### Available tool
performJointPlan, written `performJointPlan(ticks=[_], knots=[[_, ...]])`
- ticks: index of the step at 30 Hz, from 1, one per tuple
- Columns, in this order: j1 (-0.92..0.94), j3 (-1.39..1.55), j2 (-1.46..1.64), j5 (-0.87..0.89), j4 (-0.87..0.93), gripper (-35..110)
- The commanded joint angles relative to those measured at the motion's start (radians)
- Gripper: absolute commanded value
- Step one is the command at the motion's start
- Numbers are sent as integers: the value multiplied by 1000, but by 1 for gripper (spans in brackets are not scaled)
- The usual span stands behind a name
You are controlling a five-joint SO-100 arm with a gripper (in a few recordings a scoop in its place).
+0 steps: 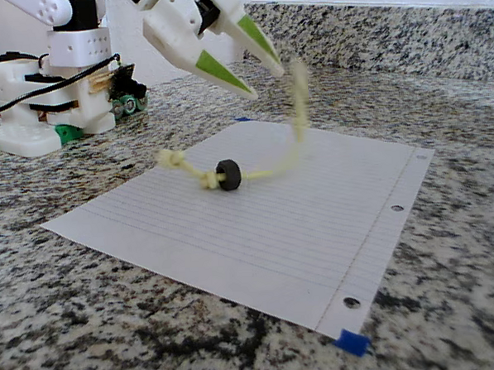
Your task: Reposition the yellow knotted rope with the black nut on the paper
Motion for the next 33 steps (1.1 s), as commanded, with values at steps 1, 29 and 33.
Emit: performJointPlan(ticks=[1, 29, 33], knots=[[6, -2, 31, -6, 17, 50], [201, 6, 344, -351, 218, 49], [198, 12, 417, -379, 304, 49]])
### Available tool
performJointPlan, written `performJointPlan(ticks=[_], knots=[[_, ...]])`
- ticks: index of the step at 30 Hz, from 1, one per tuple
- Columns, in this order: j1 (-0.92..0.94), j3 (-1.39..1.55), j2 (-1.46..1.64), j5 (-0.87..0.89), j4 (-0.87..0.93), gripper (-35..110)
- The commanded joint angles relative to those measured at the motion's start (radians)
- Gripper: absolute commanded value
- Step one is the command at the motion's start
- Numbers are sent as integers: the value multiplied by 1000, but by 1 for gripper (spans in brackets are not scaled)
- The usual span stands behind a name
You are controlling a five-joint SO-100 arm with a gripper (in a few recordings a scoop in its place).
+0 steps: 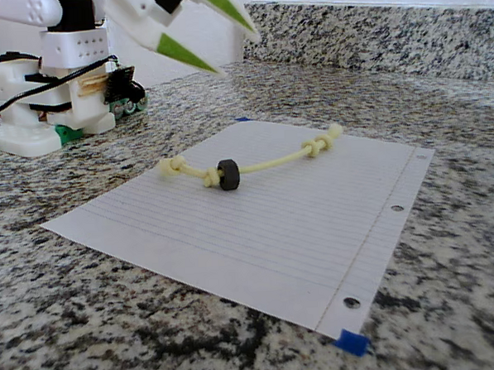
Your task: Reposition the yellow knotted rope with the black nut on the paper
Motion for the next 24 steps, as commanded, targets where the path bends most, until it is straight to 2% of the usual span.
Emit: performJointPlan(ticks=[1, 7, 15, 24], knots=[[5, 6, 67, -46, 60, 49], [37, 43, 179, -170, 187, 49], [43, 92, 290, -184, 330, 49], [72, 160, 324, -184, 365, 49]])
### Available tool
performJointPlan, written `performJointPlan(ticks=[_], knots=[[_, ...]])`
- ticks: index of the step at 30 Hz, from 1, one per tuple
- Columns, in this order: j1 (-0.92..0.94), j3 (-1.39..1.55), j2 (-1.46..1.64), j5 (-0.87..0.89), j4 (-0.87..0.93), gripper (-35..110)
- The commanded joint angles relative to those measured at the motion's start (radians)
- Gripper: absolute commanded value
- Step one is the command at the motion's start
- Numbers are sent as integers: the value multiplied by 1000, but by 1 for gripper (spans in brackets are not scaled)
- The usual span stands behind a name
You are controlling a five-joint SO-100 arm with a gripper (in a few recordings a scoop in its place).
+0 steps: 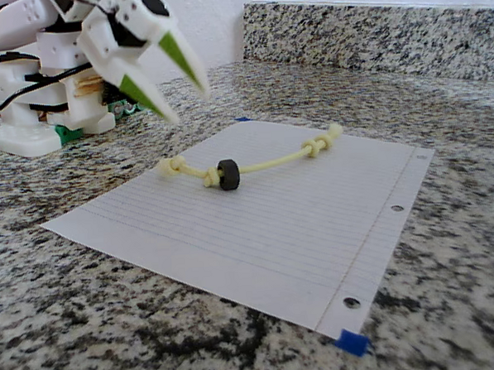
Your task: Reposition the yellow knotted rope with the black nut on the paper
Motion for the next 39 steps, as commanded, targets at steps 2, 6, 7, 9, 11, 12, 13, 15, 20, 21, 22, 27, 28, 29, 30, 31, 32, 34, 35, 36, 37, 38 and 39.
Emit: performJointPlan(ticks=[2, 6, 7, 9, 11, 12, 13, 15, 20, 21, 22, 27, 28, 29, 30, 31, 32, 34, 35, 36, 37, 38, 39], knots=[[12, 11, 6, -8, 3, 49], [23, 46, 6, -8, 2, 49], [26, 51, 8, -9, 2, 49], [41, 60, 8, -34, 2, 49], [43, 72, 8, -43, -2, 49], [46, 77, 8, -52, -5, 49], [52, 78, 8, -71, -8, 49], [57, 80, 8, -91, -9, 49], [58, 86, 8, -107, -11, 49], [58, 86, 8, -109, -11, 49], [55, 86, 8, -112, -9, 49], [52, 86, 8, -115, -6, 49], [52, 86, 8, -115, -6, 49], [52, 86, 8, -115, -6, 49], [52, 86, 8, -115, -6, 49], [51, 86, 8, -115, -6, 49], [51, 86, 8, -115, -6, 49], [51, 86, 8, -115, -6, 49], [51, 86, 8, -115, -6, 49], [51, 86, 8, -115, -6, 49], [51, 86, 8, -115, -6, 49], [51, 86, 8, -115, -6, 49], [51, 86, 8, -115, -6, 49]])
